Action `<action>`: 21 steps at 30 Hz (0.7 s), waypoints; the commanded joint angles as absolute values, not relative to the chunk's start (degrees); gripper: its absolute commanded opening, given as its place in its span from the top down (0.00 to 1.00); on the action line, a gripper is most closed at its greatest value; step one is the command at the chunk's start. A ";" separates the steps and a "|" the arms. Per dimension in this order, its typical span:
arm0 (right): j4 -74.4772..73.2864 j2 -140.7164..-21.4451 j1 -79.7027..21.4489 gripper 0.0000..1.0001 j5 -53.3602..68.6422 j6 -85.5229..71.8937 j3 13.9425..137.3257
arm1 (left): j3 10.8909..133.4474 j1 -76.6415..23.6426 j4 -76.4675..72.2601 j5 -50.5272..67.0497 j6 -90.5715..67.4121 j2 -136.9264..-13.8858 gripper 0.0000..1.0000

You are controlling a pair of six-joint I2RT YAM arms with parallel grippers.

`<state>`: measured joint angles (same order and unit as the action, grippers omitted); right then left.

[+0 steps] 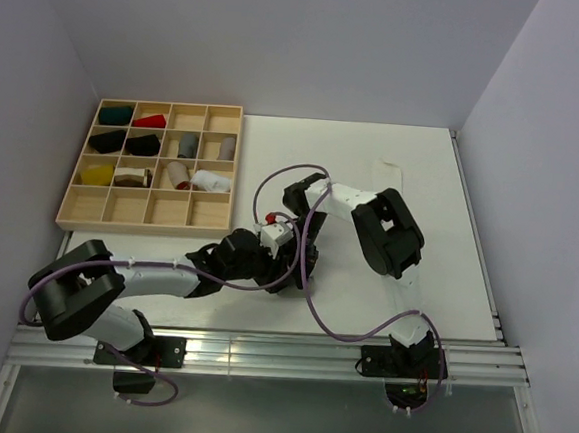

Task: Roll the socks
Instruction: Roll the sock at the center of the board.

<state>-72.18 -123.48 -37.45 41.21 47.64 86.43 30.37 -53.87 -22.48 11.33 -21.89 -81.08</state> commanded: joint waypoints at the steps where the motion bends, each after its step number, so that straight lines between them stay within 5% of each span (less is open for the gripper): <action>1: -66.80 -127.26 -37.00 0.74 33.05 48.69 86.40 | 32.70 -54.32 -26.54 13.53 -20.83 -82.79 0.50; 14: -66.62 -128.15 -36.91 0.73 32.96 47.29 87.10 | 31.82 -54.40 -28.83 12.57 -22.59 -88.50 0.55; 17: -66.01 -127.62 -36.91 0.71 33.13 46.59 86.84 | 31.38 -54.40 -28.92 12.92 -23.03 -89.73 0.66; 21: -64.87 -126.48 -36.56 0.63 33.66 44.92 86.22 | 30.85 -54.40 -28.30 13.27 -23.64 -90.79 0.94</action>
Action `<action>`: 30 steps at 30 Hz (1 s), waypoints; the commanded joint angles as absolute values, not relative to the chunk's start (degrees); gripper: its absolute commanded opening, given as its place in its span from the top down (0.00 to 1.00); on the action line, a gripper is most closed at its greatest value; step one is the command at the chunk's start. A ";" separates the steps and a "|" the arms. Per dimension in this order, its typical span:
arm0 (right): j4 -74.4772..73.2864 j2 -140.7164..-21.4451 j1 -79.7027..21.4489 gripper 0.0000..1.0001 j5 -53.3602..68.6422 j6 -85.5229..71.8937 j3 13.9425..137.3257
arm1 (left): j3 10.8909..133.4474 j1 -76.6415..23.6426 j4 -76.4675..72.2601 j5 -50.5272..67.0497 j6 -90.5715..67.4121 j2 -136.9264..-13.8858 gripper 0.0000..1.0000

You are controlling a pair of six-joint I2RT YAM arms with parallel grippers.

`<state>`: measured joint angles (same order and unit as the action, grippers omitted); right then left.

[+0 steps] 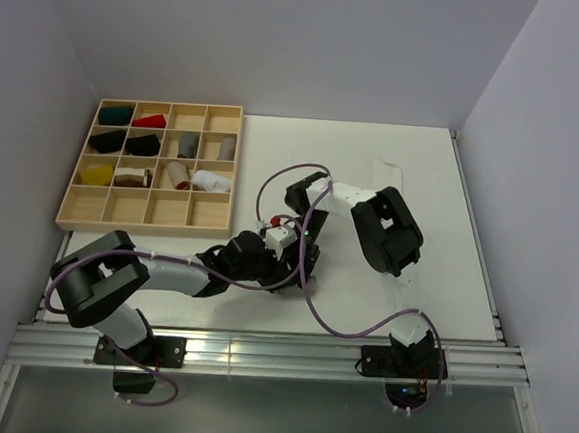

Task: Roll the socks
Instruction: Roll the sock at the center of the board.

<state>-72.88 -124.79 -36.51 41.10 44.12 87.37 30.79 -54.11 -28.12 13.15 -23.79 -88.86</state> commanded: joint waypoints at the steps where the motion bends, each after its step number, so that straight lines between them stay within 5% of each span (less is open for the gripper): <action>1: -64.34 -126.21 -36.39 0.61 33.75 44.56 86.05 | 30.85 -54.40 -27.60 13.10 -23.99 -91.05 0.98; 14: -57.83 -115.67 -31.21 0.42 36.73 37.79 81.31 | 29.09 -54.40 -25.57 10.98 -28.39 -91.32 1.00; 30: -46.24 -94.33 -21.19 0.38 37.27 35.16 67.95 | 26.02 -52.12 -32.17 15.11 -36.56 -95.00 1.00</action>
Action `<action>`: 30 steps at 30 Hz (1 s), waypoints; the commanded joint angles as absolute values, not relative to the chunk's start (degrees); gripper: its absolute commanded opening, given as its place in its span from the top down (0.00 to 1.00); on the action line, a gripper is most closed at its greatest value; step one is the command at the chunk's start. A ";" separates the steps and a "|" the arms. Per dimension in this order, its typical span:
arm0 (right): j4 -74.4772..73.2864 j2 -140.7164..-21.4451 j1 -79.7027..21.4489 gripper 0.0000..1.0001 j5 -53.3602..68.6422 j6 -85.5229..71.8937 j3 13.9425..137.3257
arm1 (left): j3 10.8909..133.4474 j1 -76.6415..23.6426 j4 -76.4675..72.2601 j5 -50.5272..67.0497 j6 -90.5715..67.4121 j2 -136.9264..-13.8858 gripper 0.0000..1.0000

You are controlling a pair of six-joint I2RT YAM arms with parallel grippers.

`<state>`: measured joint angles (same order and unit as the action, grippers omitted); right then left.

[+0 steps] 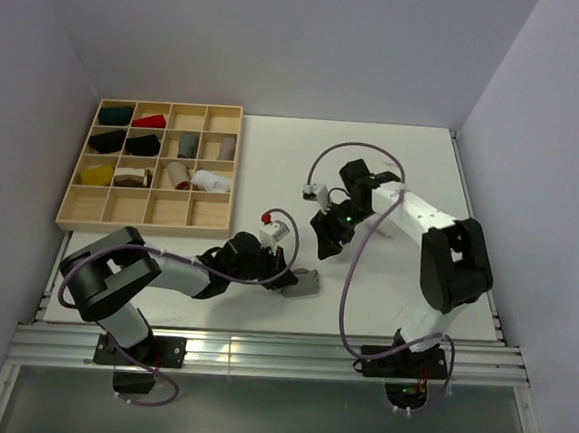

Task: Roll the socks
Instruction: Roll the sock at the center of the board.

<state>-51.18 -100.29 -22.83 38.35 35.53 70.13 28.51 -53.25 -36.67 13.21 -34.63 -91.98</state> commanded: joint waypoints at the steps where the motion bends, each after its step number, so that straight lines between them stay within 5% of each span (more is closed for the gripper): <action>1: -44.84 -93.09 -20.75 0.38 37.35 35.33 66.11 | 26.02 -51.16 -32.17 15.64 -36.74 -95.36 1.00; 15: -28.84 -67.42 -25.74 0.31 30.07 44.47 43.25 | 32.34 -45.27 -26.11 26.28 -36.48 -103.79 1.00; 30: -15.74 -65.56 -45.87 0.26 15.48 46.23 32.96 | 35.16 -43.68 -23.29 30.58 -36.21 -107.58 1.00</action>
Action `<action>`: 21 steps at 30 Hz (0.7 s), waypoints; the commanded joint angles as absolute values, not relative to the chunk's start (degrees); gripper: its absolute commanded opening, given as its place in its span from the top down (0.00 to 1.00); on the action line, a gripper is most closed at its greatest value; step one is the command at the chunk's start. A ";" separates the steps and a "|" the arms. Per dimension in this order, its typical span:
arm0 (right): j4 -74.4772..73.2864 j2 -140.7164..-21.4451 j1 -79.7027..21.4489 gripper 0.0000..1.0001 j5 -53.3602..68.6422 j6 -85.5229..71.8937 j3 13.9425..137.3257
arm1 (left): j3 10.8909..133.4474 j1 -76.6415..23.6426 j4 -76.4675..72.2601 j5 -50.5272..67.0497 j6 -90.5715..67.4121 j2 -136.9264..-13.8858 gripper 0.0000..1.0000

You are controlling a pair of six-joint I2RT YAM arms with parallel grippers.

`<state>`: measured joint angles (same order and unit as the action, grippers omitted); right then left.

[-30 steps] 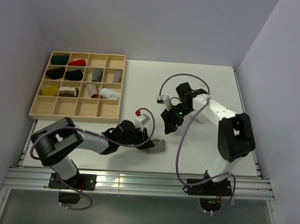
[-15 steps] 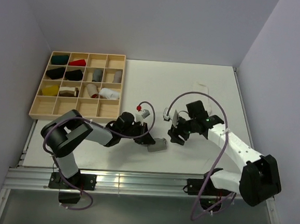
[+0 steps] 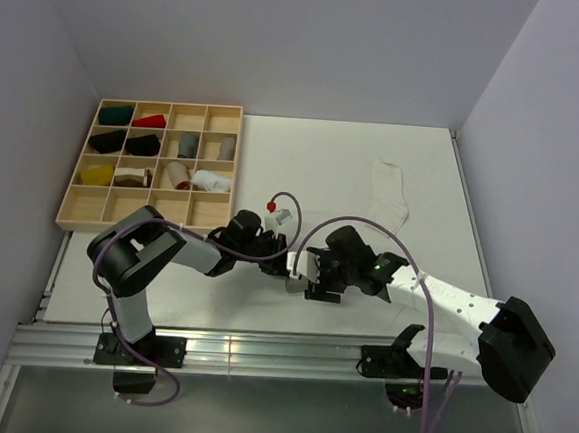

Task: Roll the socks
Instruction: Roll the sock at the center of the board.

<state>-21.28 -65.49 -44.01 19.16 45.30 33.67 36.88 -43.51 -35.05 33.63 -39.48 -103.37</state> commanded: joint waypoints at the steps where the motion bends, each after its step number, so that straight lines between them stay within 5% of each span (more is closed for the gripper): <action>1: -15.12 -65.91 -46.40 0.25 14.95 46.49 32.70 | 35.24 -43.68 -23.20 30.67 -36.12 -107.75 1.00; 11: -13.01 -71.71 -49.92 0.29 12.13 47.29 32.78 | 36.47 -43.42 -22.67 32.96 -35.86 -109.42 1.00; 21: -14.41 -76.37 -49.83 0.66 11.78 47.20 34.80 | 36.74 -42.19 -23.55 36.56 -35.86 -109.69 1.00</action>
<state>-13.63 -74.50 -49.52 11.62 47.44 33.54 39.05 -42.11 -34.52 38.44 -39.70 -106.08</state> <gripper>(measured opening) 0.387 0.057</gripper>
